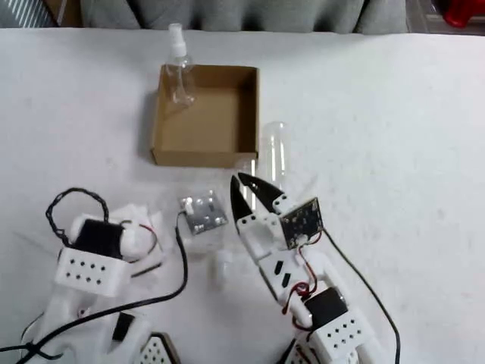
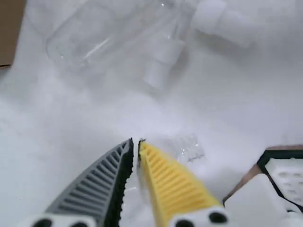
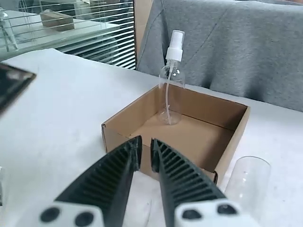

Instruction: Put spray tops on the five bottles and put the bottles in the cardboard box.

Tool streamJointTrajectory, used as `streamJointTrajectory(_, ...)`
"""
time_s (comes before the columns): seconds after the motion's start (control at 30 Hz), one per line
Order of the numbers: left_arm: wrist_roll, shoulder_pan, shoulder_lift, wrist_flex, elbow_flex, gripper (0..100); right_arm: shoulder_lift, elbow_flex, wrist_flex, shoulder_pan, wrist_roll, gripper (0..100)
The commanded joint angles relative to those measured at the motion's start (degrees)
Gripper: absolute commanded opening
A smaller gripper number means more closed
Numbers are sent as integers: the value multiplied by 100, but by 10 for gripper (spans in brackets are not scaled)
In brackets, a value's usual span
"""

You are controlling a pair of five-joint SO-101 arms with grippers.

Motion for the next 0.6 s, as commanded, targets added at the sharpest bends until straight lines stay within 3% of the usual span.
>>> streamJointTrajectory(0.0,-325,-312,400,35,-70,20,-48,-105,-31,92,26,16)
streamJointTrajectory(0.3,-985,-295,1745,-105,-18,20,-22,-378,-22,901,-9,16)
streamJointTrajectory(0.57,-1363,637,2492,211,105,20,-22,-378,-13,901,-9,16)
